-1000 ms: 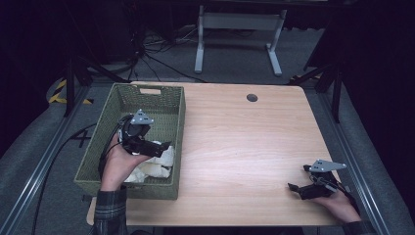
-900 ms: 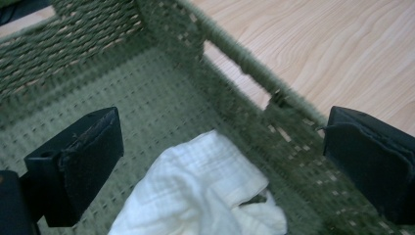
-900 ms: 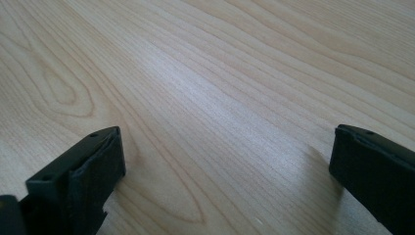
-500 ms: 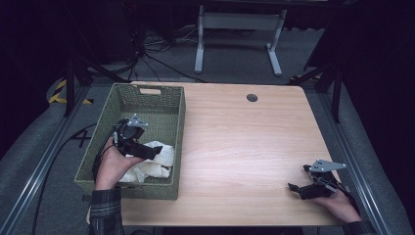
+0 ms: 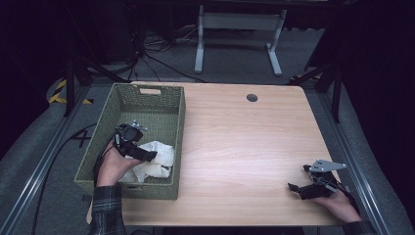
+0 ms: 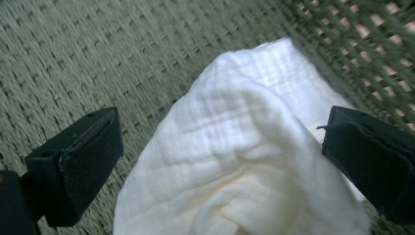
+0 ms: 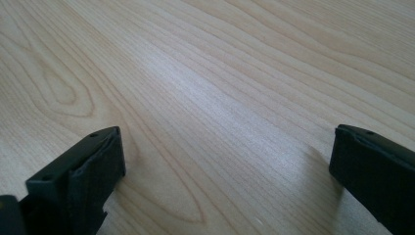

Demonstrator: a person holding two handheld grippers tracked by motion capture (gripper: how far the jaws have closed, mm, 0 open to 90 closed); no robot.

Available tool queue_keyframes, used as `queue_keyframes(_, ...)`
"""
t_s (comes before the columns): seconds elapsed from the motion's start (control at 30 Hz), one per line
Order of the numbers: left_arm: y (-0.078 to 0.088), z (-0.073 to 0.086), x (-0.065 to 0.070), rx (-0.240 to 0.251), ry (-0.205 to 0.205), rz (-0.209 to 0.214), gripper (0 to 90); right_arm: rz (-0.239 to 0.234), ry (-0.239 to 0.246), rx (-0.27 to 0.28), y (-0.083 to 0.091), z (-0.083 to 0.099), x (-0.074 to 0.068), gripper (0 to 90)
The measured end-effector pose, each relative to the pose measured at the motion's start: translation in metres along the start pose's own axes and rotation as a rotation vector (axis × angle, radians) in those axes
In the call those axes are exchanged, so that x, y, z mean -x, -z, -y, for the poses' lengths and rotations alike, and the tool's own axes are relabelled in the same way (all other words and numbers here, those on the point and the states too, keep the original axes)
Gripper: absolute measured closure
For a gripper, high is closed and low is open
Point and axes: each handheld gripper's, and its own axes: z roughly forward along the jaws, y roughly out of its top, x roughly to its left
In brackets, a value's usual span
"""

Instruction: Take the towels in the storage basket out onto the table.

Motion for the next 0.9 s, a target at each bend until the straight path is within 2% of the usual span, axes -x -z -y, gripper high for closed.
queue_keyframes(0.07,-0.004,0.002,-0.002,-0.032,0.007,-0.009,2.3,0.0,0.0,0.0,0.0,0.0,0.0,0.3)
queue_keyframes(0.33,-0.015,0.003,-0.002,-0.103,0.022,0.027,2.9,0.001,0.002,0.001,0.0,0.0,0.0,0.3)
queue_keyframes(0.43,-0.019,0.004,-0.001,-0.138,-0.005,0.021,3.2,0.0,0.0,0.0,0.0,0.0,0.0,0.2)
queue_keyframes(0.47,-0.021,0.004,0.0,-0.146,0.011,0.033,3.3,0.001,0.002,0.0,0.0,0.0,0.0,0.3)
queue_keyframes(0.57,-0.024,0.005,0.001,-0.177,0.007,0.032,4.1,0.002,0.004,0.001,0.0,0.0,0.0,0.2)
queue_keyframes(0.83,-0.027,0.005,0.003,-0.206,0.0,0.034,7.1,0.001,0.001,0.0,0.0,0.0,0.0,0.2)
queue_keyframes(0.9,-0.027,0.005,0.003,-0.218,-0.013,0.022,9.4,0.001,0.001,0.0,0.0,0.0,0.0,0.3)
